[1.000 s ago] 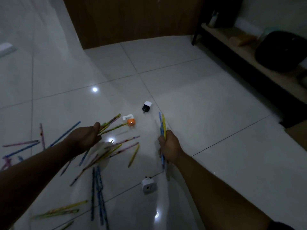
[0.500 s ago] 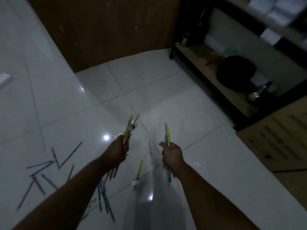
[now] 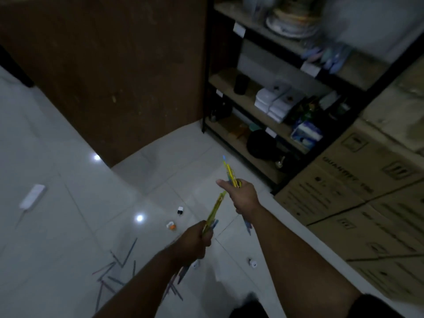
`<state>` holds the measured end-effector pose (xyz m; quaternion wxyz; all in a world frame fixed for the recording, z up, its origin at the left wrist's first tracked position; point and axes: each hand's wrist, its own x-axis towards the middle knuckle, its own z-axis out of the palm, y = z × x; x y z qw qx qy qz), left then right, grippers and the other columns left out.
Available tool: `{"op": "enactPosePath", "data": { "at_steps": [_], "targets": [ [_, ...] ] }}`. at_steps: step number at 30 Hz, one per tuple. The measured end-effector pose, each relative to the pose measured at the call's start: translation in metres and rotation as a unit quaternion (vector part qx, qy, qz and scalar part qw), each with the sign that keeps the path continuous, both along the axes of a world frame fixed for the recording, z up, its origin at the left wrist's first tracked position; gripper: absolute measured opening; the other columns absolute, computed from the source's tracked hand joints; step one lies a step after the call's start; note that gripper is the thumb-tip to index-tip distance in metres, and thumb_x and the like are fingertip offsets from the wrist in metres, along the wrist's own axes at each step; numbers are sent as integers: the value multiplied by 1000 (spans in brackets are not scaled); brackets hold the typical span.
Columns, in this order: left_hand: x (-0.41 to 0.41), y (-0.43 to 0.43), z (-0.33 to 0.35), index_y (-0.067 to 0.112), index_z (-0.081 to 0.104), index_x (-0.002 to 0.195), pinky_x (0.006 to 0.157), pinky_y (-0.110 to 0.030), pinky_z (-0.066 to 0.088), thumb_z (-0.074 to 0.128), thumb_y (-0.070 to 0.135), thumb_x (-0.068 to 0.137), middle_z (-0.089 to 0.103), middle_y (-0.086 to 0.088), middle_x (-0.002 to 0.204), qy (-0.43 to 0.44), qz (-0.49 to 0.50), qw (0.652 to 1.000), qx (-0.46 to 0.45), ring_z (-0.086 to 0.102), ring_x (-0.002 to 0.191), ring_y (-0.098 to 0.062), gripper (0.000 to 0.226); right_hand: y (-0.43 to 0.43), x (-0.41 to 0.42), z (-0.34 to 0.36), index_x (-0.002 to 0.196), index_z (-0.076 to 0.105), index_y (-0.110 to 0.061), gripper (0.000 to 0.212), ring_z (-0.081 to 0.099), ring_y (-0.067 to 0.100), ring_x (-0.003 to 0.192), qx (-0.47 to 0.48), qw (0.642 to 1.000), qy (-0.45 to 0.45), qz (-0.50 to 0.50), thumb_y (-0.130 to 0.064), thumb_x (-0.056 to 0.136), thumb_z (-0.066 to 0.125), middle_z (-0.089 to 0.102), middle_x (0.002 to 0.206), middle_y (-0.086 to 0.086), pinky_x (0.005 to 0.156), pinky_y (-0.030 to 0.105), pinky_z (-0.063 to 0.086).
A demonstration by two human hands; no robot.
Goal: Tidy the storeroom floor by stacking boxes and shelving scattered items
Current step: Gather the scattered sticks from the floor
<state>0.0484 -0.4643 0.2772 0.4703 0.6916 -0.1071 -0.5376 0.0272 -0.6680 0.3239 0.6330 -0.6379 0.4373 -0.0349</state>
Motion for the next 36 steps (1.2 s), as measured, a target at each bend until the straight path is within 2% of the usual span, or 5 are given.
{"op": "enactPosePath", "data": {
  "at_steps": [8, 12, 16, 28, 36],
  "targets": [
    [57, -64, 73, 14, 56, 96, 49, -23, 33, 53, 24, 93, 54, 5, 69, -102, -93, 990, -24, 44, 48, -4, 11, -61, 41, 93, 93, 74, -13, 36, 27, 13, 42, 10, 998, -56, -5, -48, 93, 66, 79, 93, 5, 46, 23, 22],
    [92, -110, 95, 8, 54, 97, 52, -26, 31, 52, 25, 87, 55, 5, 68, -139, -92, 985, -34, 42, 45, -4, 20, -96, 65, 107, 95, 72, 1, 28, 38, 6, 35, -78, 995, -36, 59, -27, 94, 70, 69, 78, 13, 35, 16, 26],
    [112, -153, 123, 10, 52, 96, 44, -19, 28, 53, 25, 102, 48, -2, 69, -98, -74, 990, -68, 33, 41, -8, 15, -133, 88, 106, 88, 69, -10, 28, 25, 15, 42, -53, 997, -34, 46, -38, 90, 69, 36, 63, 7, 45, 23, 22],
    [224, -230, 140, 18, 36, 86, 49, -28, 17, 49, 25, 107, 36, -1, 71, -53, -201, 975, -83, 20, 48, -12, 26, -200, 154, 113, 97, 68, -3, 36, 26, 13, 36, -1, 994, -43, 99, -39, 98, 67, 35, 49, 3, 41, 21, 25],
    [349, -264, 134, 16, 42, 94, 50, -22, 28, 49, 19, 105, 43, 3, 72, 42, -293, 955, -34, 35, 48, -12, 12, -212, 269, 94, 88, 71, -10, 36, 38, 11, 38, -45, 997, -6, 63, -44, 99, 63, 44, 50, -3, 42, 22, 33]
  ]
}}
